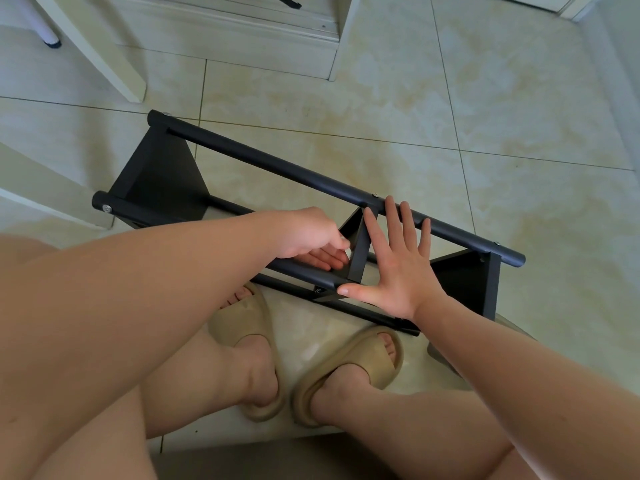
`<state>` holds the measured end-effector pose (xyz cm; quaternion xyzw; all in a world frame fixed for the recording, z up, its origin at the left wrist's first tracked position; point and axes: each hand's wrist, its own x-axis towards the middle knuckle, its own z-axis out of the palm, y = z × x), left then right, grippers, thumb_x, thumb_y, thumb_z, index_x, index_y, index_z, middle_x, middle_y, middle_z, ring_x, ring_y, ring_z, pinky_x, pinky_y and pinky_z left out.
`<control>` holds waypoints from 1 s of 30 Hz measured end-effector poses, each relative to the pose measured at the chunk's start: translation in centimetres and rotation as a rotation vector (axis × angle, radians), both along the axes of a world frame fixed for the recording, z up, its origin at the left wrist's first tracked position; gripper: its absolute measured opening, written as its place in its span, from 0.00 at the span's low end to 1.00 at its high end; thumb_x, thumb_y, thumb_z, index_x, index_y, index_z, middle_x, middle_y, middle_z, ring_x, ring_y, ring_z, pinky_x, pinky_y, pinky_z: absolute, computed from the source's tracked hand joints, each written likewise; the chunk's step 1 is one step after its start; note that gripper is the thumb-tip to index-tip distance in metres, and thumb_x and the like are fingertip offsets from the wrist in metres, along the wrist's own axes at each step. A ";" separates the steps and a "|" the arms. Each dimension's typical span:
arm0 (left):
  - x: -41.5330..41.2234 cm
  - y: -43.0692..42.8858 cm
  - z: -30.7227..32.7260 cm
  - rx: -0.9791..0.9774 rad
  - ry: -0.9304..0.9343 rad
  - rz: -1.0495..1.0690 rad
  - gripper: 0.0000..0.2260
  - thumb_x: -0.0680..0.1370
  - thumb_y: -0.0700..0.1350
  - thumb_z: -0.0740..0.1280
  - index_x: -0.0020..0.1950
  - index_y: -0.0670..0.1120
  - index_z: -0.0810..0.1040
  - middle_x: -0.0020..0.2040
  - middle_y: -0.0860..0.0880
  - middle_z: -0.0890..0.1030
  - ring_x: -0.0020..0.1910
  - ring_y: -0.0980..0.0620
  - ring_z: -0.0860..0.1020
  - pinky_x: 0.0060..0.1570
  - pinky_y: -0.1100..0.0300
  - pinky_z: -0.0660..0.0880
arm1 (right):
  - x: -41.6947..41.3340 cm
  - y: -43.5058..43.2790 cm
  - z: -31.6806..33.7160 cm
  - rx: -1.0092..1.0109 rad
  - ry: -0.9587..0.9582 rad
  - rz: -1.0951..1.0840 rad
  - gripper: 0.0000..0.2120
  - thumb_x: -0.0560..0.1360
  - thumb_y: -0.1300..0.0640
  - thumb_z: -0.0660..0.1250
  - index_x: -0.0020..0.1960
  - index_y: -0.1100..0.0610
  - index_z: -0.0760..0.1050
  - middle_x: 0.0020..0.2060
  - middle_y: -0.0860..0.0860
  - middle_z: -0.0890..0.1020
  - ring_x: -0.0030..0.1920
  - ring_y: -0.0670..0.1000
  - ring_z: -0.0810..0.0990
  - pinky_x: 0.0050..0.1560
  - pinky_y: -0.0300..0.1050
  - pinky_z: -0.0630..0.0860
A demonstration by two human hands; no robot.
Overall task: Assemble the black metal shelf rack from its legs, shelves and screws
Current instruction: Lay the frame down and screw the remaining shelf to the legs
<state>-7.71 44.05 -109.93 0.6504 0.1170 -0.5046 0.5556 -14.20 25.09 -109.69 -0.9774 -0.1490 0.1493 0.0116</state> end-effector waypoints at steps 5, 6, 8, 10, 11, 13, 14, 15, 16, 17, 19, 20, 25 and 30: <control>0.0 -0.2 0.1 0.048 0.020 -0.028 0.05 0.83 0.43 0.64 0.50 0.42 0.77 0.36 0.50 0.86 0.43 0.52 0.84 0.49 0.58 0.81 | 0.0 0.0 0.0 0.001 -0.001 0.000 0.60 0.62 0.14 0.44 0.82 0.48 0.36 0.80 0.56 0.34 0.79 0.60 0.30 0.76 0.69 0.34; 0.1 -0.2 0.1 0.059 0.011 -0.037 0.05 0.83 0.43 0.64 0.50 0.43 0.77 0.36 0.50 0.85 0.43 0.52 0.84 0.50 0.58 0.81 | 0.0 0.0 0.0 0.000 -0.001 0.000 0.60 0.62 0.13 0.44 0.82 0.48 0.36 0.80 0.56 0.34 0.79 0.60 0.30 0.76 0.69 0.34; 0.1 -0.2 0.1 0.077 -0.018 -0.066 0.06 0.83 0.43 0.64 0.49 0.44 0.78 0.37 0.50 0.85 0.42 0.52 0.83 0.49 0.59 0.81 | 0.0 0.0 0.0 -0.001 -0.002 -0.001 0.60 0.62 0.13 0.43 0.82 0.47 0.35 0.80 0.56 0.34 0.79 0.59 0.30 0.76 0.69 0.34; 0.2 0.0 0.1 0.091 -0.055 -0.098 0.05 0.83 0.43 0.64 0.49 0.45 0.78 0.36 0.51 0.85 0.41 0.53 0.84 0.46 0.60 0.81 | 0.0 0.0 0.0 0.001 -0.004 -0.001 0.59 0.62 0.13 0.43 0.82 0.47 0.35 0.80 0.56 0.34 0.79 0.59 0.30 0.76 0.69 0.34; 0.2 0.1 0.1 0.096 -0.070 -0.113 0.05 0.83 0.42 0.64 0.49 0.46 0.78 0.36 0.51 0.85 0.40 0.53 0.84 0.46 0.61 0.81 | 0.0 0.0 0.0 0.002 -0.005 -0.001 0.59 0.62 0.13 0.43 0.82 0.47 0.35 0.80 0.56 0.34 0.79 0.59 0.30 0.76 0.69 0.34; 0.2 0.4 0.1 0.099 -0.095 -0.143 0.05 0.83 0.42 0.64 0.49 0.46 0.78 0.37 0.50 0.85 0.40 0.53 0.84 0.46 0.61 0.81 | 0.0 0.0 0.1 -0.001 -0.006 -0.001 0.59 0.62 0.13 0.43 0.82 0.47 0.35 0.80 0.56 0.34 0.79 0.60 0.30 0.76 0.69 0.34; 0.2 0.5 0.0 0.098 -0.110 -0.162 0.05 0.83 0.41 0.64 0.49 0.47 0.78 0.38 0.50 0.85 0.40 0.53 0.84 0.47 0.61 0.81 | 0.0 0.0 0.1 -0.004 -0.007 -0.001 0.59 0.62 0.13 0.43 0.82 0.47 0.35 0.80 0.56 0.34 0.79 0.60 0.30 0.76 0.69 0.34; 0.2 0.6 0.0 0.096 -0.126 -0.184 0.05 0.83 0.41 0.65 0.49 0.47 0.79 0.38 0.50 0.85 0.40 0.54 0.84 0.46 0.61 0.81 | 0.0 0.0 0.1 -0.007 -0.007 -0.001 0.60 0.62 0.13 0.43 0.82 0.48 0.36 0.80 0.56 0.34 0.79 0.60 0.31 0.76 0.69 0.35; 0.3 0.8 0.0 0.095 -0.140 -0.206 0.05 0.82 0.41 0.65 0.49 0.47 0.79 0.37 0.51 0.85 0.39 0.55 0.84 0.45 0.62 0.80 | 0.0 0.0 0.1 -0.008 -0.007 -0.001 0.60 0.62 0.13 0.42 0.82 0.48 0.36 0.80 0.56 0.34 0.79 0.60 0.31 0.76 0.69 0.35; 0.3 0.9 0.1 0.095 -0.153 -0.223 0.06 0.82 0.41 0.65 0.48 0.47 0.80 0.36 0.52 0.85 0.38 0.56 0.84 0.43 0.62 0.80 | 0.0 0.1 0.1 -0.008 -0.007 -0.001 0.60 0.62 0.13 0.42 0.82 0.48 0.36 0.81 0.56 0.34 0.79 0.60 0.31 0.76 0.69 0.35; 0.3 1.1 0.1 0.095 -0.176 -0.257 0.07 0.82 0.40 0.65 0.46 0.47 0.81 0.35 0.52 0.85 0.37 0.57 0.84 0.41 0.64 0.79 | 0.0 0.1 0.1 -0.006 -0.005 -0.003 0.60 0.62 0.14 0.43 0.82 0.48 0.37 0.81 0.56 0.35 0.79 0.60 0.31 0.76 0.69 0.35; 0.3 1.1 0.1 0.098 -0.188 -0.276 0.07 0.82 0.40 0.65 0.45 0.47 0.81 0.35 0.53 0.85 0.36 0.58 0.83 0.40 0.65 0.78 | 0.0 0.1 0.1 -0.008 -0.003 -0.002 0.60 0.62 0.14 0.43 0.82 0.48 0.36 0.80 0.56 0.34 0.79 0.60 0.31 0.76 0.69 0.35; 0.1 1.2 0.1 0.124 -0.250 -0.378 0.08 0.81 0.40 0.66 0.44 0.48 0.82 0.41 0.51 0.86 0.44 0.52 0.84 0.54 0.56 0.78 | 0.0 0.0 0.2 -0.013 -0.001 -0.004 0.59 0.62 0.14 0.43 0.82 0.48 0.36 0.80 0.56 0.34 0.79 0.59 0.30 0.76 0.69 0.34; 0.2 1.4 0.4 0.237 -0.416 -0.590 0.10 0.80 0.47 0.68 0.40 0.58 0.80 0.47 0.55 0.81 0.51 0.50 0.78 0.57 0.54 0.73 | 0.0 0.1 0.2 -0.015 0.001 -0.003 0.60 0.62 0.13 0.42 0.82 0.48 0.35 0.80 0.55 0.34 0.79 0.59 0.30 0.76 0.69 0.33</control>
